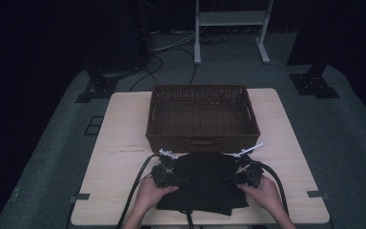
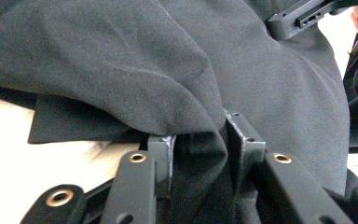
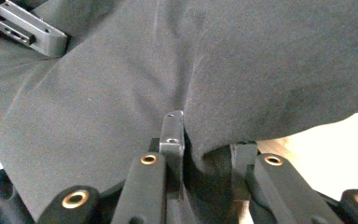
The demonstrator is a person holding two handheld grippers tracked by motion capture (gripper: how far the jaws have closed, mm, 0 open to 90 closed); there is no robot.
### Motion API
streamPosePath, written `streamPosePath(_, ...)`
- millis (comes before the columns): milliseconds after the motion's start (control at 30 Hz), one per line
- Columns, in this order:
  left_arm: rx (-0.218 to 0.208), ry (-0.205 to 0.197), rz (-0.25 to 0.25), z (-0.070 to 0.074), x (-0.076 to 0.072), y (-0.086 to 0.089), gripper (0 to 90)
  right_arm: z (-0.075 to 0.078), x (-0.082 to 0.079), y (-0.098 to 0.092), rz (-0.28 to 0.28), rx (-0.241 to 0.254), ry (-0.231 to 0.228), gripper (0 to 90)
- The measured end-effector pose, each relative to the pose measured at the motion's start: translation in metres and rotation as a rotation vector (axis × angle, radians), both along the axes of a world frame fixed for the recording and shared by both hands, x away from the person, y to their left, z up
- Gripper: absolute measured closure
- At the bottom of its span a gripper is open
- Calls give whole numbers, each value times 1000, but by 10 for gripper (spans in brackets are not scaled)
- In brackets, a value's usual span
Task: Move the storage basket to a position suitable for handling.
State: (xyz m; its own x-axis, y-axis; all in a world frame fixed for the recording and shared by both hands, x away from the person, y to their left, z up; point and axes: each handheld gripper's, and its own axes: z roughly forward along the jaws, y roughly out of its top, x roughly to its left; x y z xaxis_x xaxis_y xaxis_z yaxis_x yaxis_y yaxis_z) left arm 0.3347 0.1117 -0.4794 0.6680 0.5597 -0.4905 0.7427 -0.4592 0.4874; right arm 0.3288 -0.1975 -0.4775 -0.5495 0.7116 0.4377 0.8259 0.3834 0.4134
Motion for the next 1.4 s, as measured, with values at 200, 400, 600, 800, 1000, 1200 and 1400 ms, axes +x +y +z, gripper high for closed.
streamPosePath(200,-4,-5,-1,1,-1,1,706,2,-2,2,5,-10,-16,749)
streamPosePath(400,-23,-14,-3,4,-3,4,721,7,-5,3,24,-27,-35,755)
streamPosePath(600,-42,-18,-3,7,-5,7,726,12,-8,3,31,-20,-40,759)
streamPosePath(800,-45,-37,-6,14,-8,8,727,19,-11,2,37,-17,-55,760)
streamPosePath(1000,-41,-57,-13,23,-11,8,727,26,-14,3,43,-19,-74,760)
streamPosePath(1200,-41,-68,-15,28,-12,8,727,31,-16,3,45,-20,-80,760)
streamPosePath(1400,-44,-92,-22,38,-15,9,728,38,-18,3,47,-19,-103,760)
